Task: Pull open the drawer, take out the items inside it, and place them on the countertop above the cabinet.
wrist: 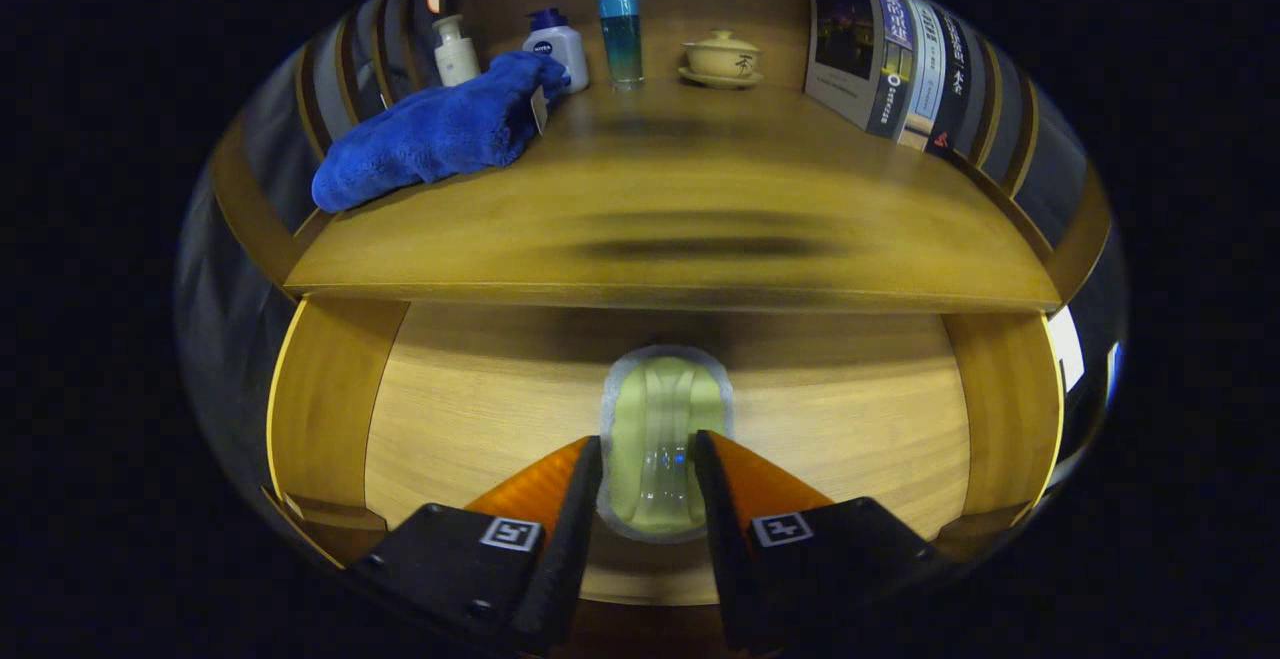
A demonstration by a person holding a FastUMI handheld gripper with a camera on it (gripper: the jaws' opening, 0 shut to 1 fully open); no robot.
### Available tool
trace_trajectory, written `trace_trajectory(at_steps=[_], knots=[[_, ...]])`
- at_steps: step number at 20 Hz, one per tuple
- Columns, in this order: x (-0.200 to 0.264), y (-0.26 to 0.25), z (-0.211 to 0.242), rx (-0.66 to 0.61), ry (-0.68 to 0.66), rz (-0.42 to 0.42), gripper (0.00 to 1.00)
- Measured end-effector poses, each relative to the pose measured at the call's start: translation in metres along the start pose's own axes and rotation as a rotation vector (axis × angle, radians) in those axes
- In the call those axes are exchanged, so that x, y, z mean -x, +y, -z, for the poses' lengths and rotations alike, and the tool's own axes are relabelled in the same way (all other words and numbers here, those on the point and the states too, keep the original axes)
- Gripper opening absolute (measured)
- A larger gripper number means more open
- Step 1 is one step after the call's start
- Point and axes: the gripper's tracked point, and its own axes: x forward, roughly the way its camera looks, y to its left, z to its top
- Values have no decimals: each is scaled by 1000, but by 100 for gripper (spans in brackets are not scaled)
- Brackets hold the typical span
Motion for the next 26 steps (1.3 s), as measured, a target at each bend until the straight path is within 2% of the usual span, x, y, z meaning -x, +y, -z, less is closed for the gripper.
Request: trace_trajectory(at_steps=[3,4,7,12,20,23,26], knots=[[0,-5,-1,-10,-19,20,44],[1,-5,-2,-17,-30,13,32],[2,-5,-3,-26,-43,-1,20],[19,0,-10,-30,-83,-34,20],[105,20,-21,66,-211,-93,19],[135,24,-47,85,-277,-95,20],[143,14,-95,83,-342,-47,19]])
